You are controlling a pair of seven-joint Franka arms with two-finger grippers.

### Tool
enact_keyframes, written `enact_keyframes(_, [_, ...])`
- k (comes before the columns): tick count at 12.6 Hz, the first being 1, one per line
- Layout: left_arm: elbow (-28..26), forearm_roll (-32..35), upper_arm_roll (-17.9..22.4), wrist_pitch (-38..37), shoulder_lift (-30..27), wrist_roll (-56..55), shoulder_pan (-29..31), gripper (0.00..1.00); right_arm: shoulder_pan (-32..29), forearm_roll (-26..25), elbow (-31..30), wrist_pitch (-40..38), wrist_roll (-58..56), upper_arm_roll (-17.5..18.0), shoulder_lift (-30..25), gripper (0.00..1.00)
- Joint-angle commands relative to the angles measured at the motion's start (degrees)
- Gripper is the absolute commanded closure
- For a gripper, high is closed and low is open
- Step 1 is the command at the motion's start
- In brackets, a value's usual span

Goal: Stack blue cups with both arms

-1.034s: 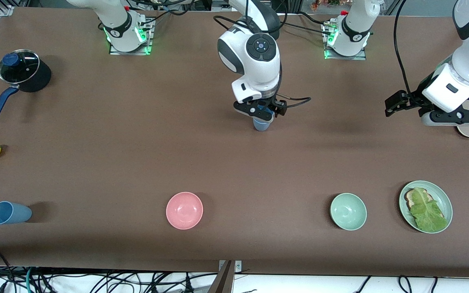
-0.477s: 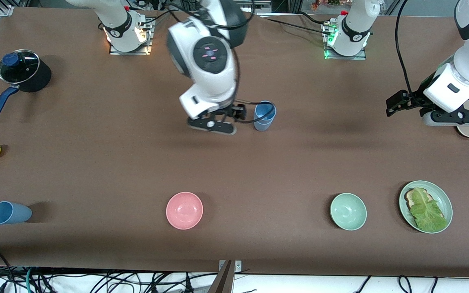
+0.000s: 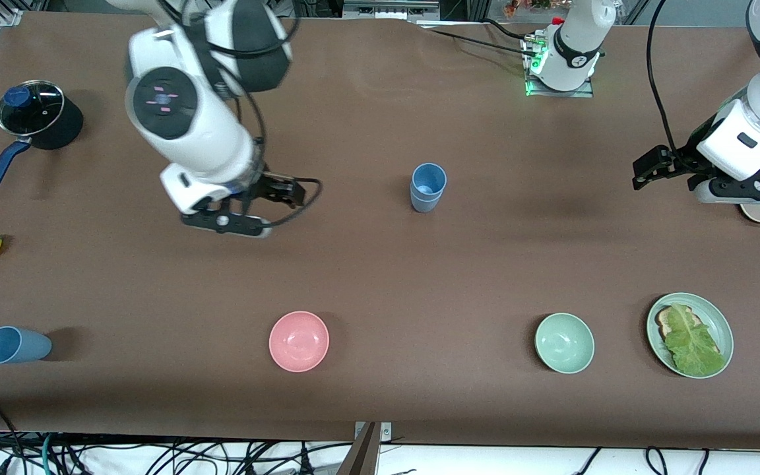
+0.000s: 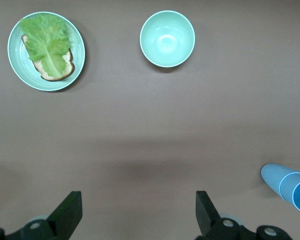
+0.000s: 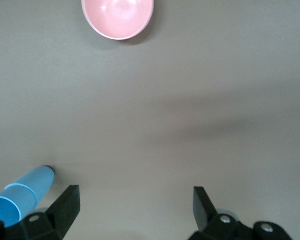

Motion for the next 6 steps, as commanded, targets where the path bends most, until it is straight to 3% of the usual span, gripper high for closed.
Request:
enact_keyframes(1, [1.74, -0.47, -0.09, -1.12, 0.77, 1.71, 1.04, 0.00, 1.57, -1.11, -6.19, 0.48, -1.68, -0.75, -4.92, 0.00])
enact_keyframes(4, [1.65, -0.47, -0.18, -1.47, 0.77, 1.80, 1.04, 0.00, -0.52, -5.40, -9.87, 0.56, -2.03, -0.15, -8.76, 0.00])
enact_keyframes(6, [1.83, -0.47, -0.26, -1.56, 0.85, 1.71, 0.96, 0.00, -11.11, -9.62, -14.00, -0.05, -6.32, 8.60, -15.44, 0.00])
